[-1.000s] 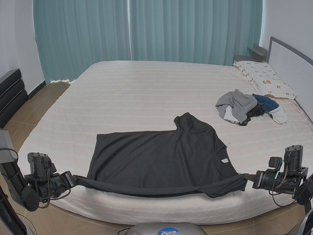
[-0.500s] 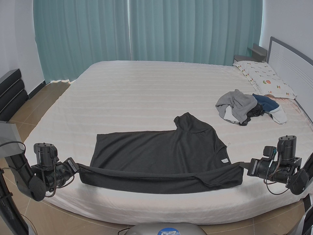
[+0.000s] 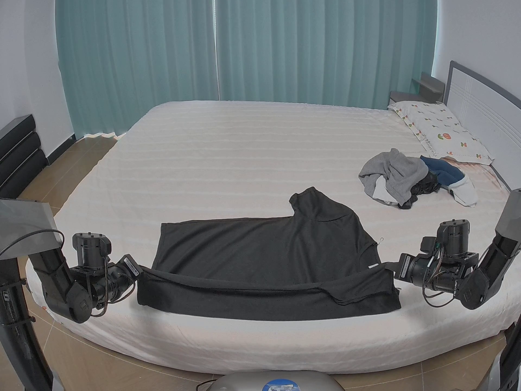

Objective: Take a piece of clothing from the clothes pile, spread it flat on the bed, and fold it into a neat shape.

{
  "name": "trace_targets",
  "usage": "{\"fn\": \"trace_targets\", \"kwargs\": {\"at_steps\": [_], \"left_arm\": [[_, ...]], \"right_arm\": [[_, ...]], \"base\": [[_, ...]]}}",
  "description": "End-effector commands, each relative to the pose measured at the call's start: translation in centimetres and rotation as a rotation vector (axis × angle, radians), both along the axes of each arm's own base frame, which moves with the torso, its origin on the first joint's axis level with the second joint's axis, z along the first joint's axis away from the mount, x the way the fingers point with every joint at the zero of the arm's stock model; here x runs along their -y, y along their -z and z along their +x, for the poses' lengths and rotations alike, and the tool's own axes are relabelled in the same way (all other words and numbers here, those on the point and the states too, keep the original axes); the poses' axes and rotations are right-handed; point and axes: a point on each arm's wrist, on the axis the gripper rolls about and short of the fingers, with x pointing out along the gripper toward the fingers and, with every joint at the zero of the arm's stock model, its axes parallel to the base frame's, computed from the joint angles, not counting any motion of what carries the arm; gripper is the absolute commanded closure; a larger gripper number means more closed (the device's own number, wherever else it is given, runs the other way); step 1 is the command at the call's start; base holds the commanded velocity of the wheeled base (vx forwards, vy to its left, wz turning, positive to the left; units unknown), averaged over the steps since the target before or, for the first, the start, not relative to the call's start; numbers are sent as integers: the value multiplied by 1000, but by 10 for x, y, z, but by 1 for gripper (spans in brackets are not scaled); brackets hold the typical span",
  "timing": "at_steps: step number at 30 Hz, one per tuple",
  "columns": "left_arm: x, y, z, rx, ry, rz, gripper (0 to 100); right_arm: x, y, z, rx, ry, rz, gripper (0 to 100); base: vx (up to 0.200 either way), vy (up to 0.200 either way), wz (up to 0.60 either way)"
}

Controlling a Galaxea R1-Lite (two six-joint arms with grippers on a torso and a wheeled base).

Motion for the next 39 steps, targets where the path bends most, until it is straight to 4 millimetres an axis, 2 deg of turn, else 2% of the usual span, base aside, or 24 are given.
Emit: {"fn": "trace_targets", "kwargs": {"at_steps": [1, 9, 20, 35, 36, 38, 39], "left_arm": [[2, 11, 9, -15, 2, -6, 100], [5, 10, 22, 15, -36, -76, 100], [5, 24, 32, -2, -38, -79, 100], [6, 29, 43, 6, -63, -117, 100], [6, 29, 43, 6, -63, -117, 0], [6, 29, 43, 6, -63, -117, 0], [6, 29, 43, 6, -63, -117, 0]], "right_arm": [[1, 21, 15, -46, 32, 3, 100], [4, 24, 24, -48, 97, 84, 100], [10, 46, 32, -43, 133, 106, 100], [10, 66, 42, -23, 161, 155, 100], [10, 67, 42, -22, 161, 157, 100], [9, 67, 43, -4, 159, 162, 100], [9, 67, 43, -4, 159, 162, 0]], "base": [[0, 0, 0], [0, 0, 0], [0, 0, 0], [0, 0, 0], [0, 0, 0], [0, 0, 0], [0, 0, 0]]}}
